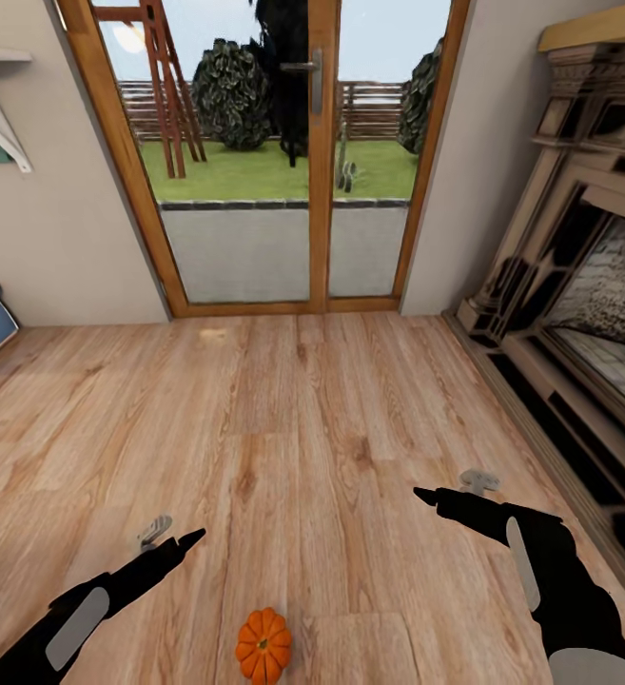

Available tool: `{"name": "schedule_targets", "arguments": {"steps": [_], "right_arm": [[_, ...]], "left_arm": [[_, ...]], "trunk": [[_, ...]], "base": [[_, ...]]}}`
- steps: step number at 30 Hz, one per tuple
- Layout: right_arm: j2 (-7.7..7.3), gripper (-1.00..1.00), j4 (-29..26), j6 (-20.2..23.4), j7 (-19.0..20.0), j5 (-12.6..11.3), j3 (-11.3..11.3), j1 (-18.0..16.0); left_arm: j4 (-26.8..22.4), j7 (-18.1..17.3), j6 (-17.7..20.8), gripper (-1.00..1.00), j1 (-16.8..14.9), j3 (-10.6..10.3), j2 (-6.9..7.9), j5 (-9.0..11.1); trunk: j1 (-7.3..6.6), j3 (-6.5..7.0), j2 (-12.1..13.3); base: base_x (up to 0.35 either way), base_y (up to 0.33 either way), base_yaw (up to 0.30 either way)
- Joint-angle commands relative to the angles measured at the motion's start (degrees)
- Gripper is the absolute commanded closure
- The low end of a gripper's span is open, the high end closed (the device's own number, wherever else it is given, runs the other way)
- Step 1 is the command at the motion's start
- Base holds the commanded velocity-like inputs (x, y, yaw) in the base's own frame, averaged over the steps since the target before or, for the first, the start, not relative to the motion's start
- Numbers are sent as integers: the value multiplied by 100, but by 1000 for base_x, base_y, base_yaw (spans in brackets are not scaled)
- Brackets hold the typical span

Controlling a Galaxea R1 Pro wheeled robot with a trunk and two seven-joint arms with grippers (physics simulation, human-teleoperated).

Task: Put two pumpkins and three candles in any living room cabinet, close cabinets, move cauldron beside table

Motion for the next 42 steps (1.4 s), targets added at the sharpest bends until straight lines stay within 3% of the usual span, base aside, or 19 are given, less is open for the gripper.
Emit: {"name": "schedule_targets", "arguments": {"steps": [1,7,10,15,19,26,30,36,42], "right_arm": [[2,-100,-4,34,21,-10,-8,-4],[-9,-100,-79,45,33,-127,-5,-4],[-17,-100,-333,105,75,-391,-1,-4],[-16,-100,-843,493,251,-828,4,-4],[-19,-100,-890,549,308,-892,1,-4],[-13,-100,-872,559,321,-893,13,-4],[-9,-100,-1002,690,451,-1027,-11,7],[-16,-100,-871,884,644,-1226,-6,-44],[-22,-100,-725,1077,836,-1415,-16,-52]], "left_arm": [[0,0,28,-100,-3,-21,4,63],[33,21,168,-100,-3,-28,-14,77],[44,30,349,-100,-3,26,-14,78],[49,2,617,-100,-3,712,-10,251],[49,-6,762,-100,-3,863,-10,273],[87,-13,792,-100,-3,907,-11,281],[28,-142,732,-100,16,777,-24,168],[39,-335,748,-100,23,587,-48,182],[96,-528,751,-100,23,549,-54,174]], "trunk": [[22,-23,-43],[154,-130,-284],[219,-184,-404],[329,-274,-605],[417,-346,-765],[571,-472,-1046],[570,-471,-1045],[570,-471,-1045],[570,-471,-1045]], "base": [[0,0,0],[0,0,0],[0,0,0],[0,0,0],[0,0,0],[0,0,0],[0,0,0],[0,0,0],[61,0,0]]}}
